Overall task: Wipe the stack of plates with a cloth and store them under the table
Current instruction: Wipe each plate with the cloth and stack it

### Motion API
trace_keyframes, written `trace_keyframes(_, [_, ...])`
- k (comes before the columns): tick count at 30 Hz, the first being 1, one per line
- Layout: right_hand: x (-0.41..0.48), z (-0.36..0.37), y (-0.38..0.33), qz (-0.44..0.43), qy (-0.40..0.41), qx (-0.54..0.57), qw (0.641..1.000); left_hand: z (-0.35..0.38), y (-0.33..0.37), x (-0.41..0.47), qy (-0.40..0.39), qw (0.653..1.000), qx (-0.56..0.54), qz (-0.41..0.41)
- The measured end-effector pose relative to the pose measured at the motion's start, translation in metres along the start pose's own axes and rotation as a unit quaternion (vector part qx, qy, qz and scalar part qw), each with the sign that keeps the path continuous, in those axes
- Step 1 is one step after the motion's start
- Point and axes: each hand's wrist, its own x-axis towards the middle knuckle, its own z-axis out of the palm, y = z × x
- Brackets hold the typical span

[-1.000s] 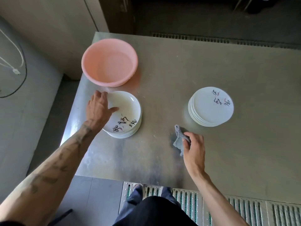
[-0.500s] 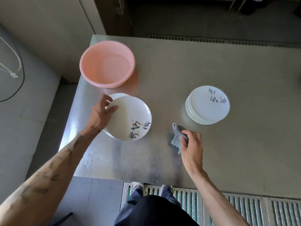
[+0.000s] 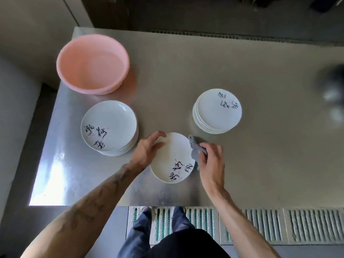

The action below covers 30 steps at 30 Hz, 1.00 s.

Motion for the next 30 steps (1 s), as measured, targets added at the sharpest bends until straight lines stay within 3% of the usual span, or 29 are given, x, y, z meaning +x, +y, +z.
trace_keyframes(8, [-0.007,0.04,0.006,0.007,-0.083,-0.02,0.996,0.009,-0.021,0.0,-0.083,0.99,0.108,0.028])
trace_keyframes(15, [0.002,0.076,0.004,0.009,-0.116,-0.108,0.987,0.006,-0.054,-0.027,-0.137,0.94,0.3,0.084])
trace_keyframes(18, [-0.005,0.096,0.0,-0.079,-0.169,-0.16,0.969,0.009,-0.063,-0.03,-0.136,0.938,0.308,0.086])
trace_keyframes(20, [0.003,0.098,0.007,-0.122,-0.156,-0.181,0.963,0.01,-0.063,-0.029,-0.142,0.934,0.315,0.087])
trace_keyframes(24, [0.01,0.102,0.012,-0.114,-0.108,-0.225,0.961,0.01,-0.063,-0.028,-0.116,0.938,0.313,0.091])
trace_keyframes(30, [-0.005,0.11,0.019,-0.214,-0.119,-0.211,0.946,0.014,-0.067,-0.029,-0.086,0.941,0.311,0.103])
